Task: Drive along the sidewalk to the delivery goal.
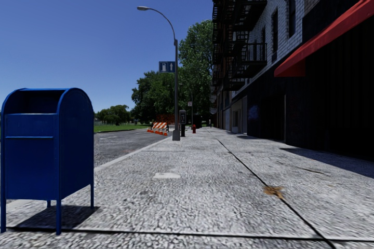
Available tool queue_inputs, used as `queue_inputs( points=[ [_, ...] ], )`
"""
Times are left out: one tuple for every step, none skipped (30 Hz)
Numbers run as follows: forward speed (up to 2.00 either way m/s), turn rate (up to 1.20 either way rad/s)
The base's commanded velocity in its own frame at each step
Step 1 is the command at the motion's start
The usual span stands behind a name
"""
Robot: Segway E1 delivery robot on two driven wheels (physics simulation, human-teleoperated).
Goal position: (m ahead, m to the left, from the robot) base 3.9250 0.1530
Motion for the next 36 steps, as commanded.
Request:
queue_inputs(
  points=[
    [2.0, 0.0],
    [2.0, 0.0],
    [2.0, 0.0],
    [2.0, 0.0],
    [2.0, -0.1],
    [2.0, -0.16],
    [2.0, -0.16],
    [2.0, -0.18],
    [2.0, -0.18],
    [2.0, -0.18],
    [2.0, -0.18],
    [2.0, -0.18],
    [2.0, -0.18],
    [2.0, -0.18],
    [2.0, -0.18],
    [2.0, -0.18],
    [2.0, -0.18],
    [2.0, -0.18],
    [2.0, -0.18],
    [2.0, -0.18],
    [2.0, -0.18],
    [2.0, -0.18],
    [2.0, -0.18],
    [2.0, -0.18],
    [2.0, -0.18],
    [2.0, -0.18],
    [2.0, -0.18],
    [2.0, -0.18],
    [2.0, -0.18],
    [2.0, -0.18],
    [2.0, -0.18],
    [2.0, -0.18],
    [2.0, -0.18],
    [2.0, -0.18],
    [2.0, 0.0],
    [2.0, 0.0]
  ],
)
